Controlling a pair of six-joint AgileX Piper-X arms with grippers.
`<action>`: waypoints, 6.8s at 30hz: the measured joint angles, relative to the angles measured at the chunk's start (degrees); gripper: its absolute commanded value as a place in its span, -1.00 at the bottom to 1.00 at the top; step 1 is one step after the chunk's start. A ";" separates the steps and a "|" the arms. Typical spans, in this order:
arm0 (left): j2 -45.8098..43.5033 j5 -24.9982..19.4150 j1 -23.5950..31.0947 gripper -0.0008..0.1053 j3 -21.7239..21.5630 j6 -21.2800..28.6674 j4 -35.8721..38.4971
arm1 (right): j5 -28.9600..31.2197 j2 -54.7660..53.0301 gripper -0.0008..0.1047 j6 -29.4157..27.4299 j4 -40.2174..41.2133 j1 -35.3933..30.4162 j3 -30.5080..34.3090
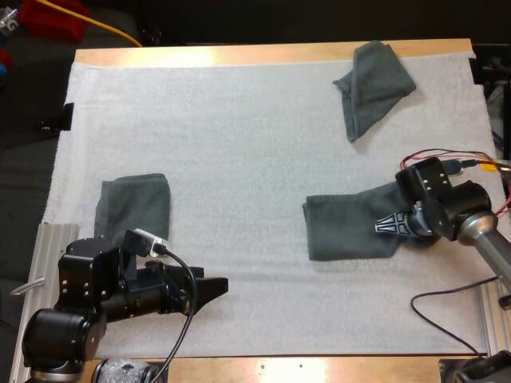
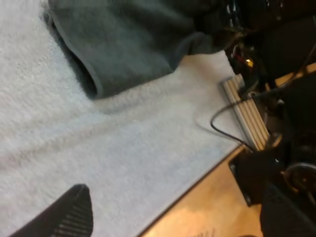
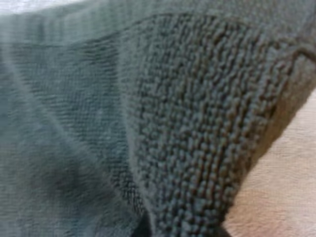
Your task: Pick towel from pile, fold and stack
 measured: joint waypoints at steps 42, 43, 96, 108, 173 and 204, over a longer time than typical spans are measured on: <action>3.18 -4.68 0.00 0.30 0.00 0.00 -7.93 | -26.09 16.46 -0.92 15.94 -14.74 9.82 -5.06; 3.18 -4.71 0.00 0.30 0.00 0.00 -7.93 | -26.37 16.88 -0.92 16.15 -15.18 10.13 -5.06; 3.18 -4.61 0.00 0.30 0.00 -0.25 -8.21 | -14.87 10.24 0.25 16.12 -9.97 11.06 -5.99; 3.18 -4.61 0.00 0.30 0.00 -0.25 -8.21 | -10.17 10.24 0.23 16.12 -7.14 11.06 -5.99; 3.18 -3.89 0.00 0.30 0.00 -0.56 -7.96 | 13.54 16.97 -0.60 -4.56 -1.24 11.06 -5.99; 3.99 -3.78 0.00 0.35 0.00 -0.90 -7.96 | -22.31 -12.47 0.24 9.73 1.95 11.06 -5.99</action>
